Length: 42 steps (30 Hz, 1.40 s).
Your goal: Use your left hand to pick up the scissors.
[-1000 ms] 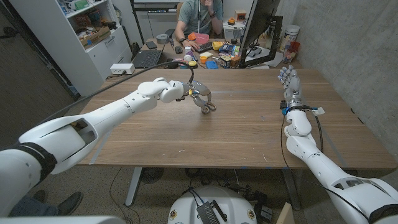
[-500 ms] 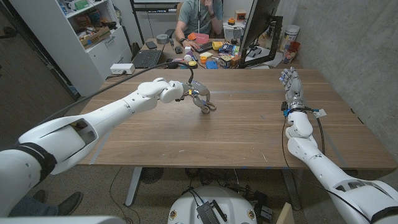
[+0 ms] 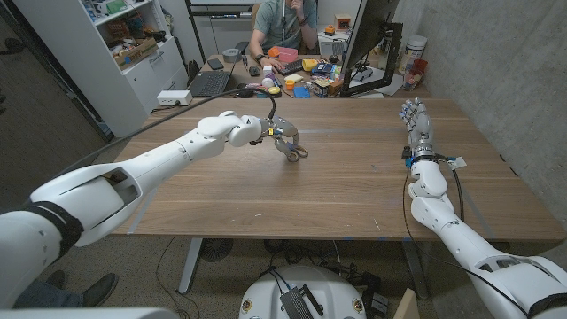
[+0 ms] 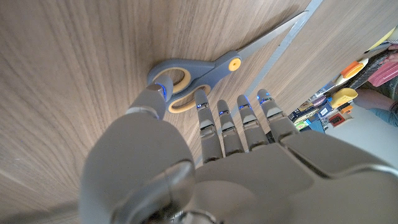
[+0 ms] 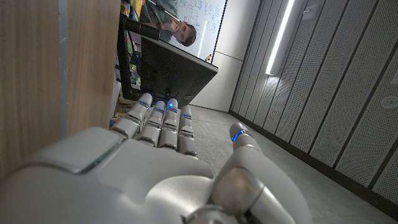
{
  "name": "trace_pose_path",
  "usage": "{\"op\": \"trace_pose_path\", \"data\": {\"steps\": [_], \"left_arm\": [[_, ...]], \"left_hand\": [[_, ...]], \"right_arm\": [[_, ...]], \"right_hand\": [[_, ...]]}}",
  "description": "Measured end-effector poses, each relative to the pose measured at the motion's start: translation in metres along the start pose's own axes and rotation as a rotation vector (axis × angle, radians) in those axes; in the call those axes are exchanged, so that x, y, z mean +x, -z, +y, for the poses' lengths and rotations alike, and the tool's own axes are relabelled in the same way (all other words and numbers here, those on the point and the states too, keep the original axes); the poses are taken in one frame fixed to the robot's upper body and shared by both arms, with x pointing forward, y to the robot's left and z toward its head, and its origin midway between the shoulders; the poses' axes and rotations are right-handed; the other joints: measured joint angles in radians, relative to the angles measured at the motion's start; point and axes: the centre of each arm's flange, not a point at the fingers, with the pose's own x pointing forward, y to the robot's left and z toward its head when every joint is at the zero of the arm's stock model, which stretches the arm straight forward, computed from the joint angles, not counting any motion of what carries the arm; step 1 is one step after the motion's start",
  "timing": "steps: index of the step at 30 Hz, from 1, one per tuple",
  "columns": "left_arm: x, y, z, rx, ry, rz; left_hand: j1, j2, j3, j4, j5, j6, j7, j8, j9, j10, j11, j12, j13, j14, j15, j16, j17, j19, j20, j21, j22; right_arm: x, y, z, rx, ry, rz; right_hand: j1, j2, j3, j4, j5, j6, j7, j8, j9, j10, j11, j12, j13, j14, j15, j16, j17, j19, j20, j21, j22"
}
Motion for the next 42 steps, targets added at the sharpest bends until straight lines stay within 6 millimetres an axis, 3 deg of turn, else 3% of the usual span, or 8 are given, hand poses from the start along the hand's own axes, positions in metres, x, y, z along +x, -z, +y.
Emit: {"op": "trace_pose_path", "data": {"steps": [33, 42], "left_arm": [[0.022, -0.004, 0.001, -0.028, 0.029, -0.007], [0.025, -0.008, 0.001, -0.069, 0.014, 0.024]], "left_hand": [[0.005, 0.005, -0.002, 0.006, -0.006, 0.025, 0.000, -0.004, 0.000, 0.017, -0.008, 0.000, 0.000, 0.009, 0.001, 0.000, 0.003, 0.000, 0.000, 0.000, 0.000], [0.013, 0.005, 0.001, 0.003, -0.006, 0.040, 0.015, -0.004, 0.000, 0.023, -0.002, 0.000, 0.000, 0.015, 0.004, 0.000, 0.002, 0.006, 0.002, 0.000, 0.000]], "right_arm": [[0.006, 0.013, -0.015, 0.024, 0.029, -0.013], [0.006, 0.015, -0.020, 0.031, 0.047, -0.027]], "right_hand": [[0.000, 0.000, -0.003, -0.003, 0.004, 0.005, -0.005, 0.000, 0.000, 0.005, -0.006, 0.000, 0.000, 0.016, -0.002, 0.000, 0.000, 0.005, 0.005, -0.008, 0.000], [-0.004, -0.004, -0.007, -0.007, 0.004, 0.005, -0.005, 0.000, 0.000, 0.011, 0.000, 0.000, 0.000, 0.021, -0.007, 0.000, 0.000, 0.005, 0.005, -0.008, 0.000]]}}
